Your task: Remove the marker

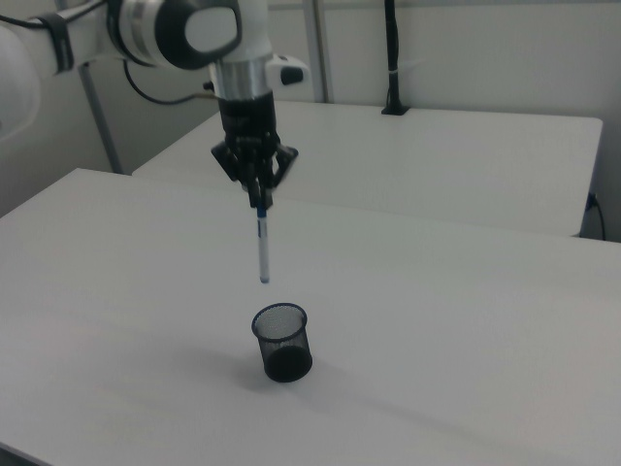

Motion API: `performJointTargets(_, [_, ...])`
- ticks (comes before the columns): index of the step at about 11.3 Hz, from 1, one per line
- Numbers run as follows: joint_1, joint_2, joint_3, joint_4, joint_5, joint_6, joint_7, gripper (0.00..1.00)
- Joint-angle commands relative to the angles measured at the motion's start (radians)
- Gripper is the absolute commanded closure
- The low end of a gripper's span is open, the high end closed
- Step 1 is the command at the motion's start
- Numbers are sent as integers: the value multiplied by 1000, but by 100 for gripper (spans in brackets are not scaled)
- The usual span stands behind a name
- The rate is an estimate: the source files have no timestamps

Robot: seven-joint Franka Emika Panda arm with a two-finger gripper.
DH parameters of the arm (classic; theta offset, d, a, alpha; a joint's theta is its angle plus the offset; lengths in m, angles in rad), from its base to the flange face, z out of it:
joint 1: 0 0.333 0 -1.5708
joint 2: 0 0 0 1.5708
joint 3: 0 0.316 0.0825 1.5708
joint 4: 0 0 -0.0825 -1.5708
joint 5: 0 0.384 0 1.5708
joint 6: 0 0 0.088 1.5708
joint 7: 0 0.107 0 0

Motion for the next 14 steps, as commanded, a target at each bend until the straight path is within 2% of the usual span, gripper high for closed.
performJointTargets(1, [30,16,48,4,50,-14,4,92])
performJointTargets(5, [171,154,57,-19,125,-25,132,91])
performJointTargets(8, [267,270,57,-20,109,-25,185,91])
performJointTargets(13, [320,380,57,-31,103,-8,209,88])
performJointTargets(14, [321,401,57,-31,101,48,235,86])
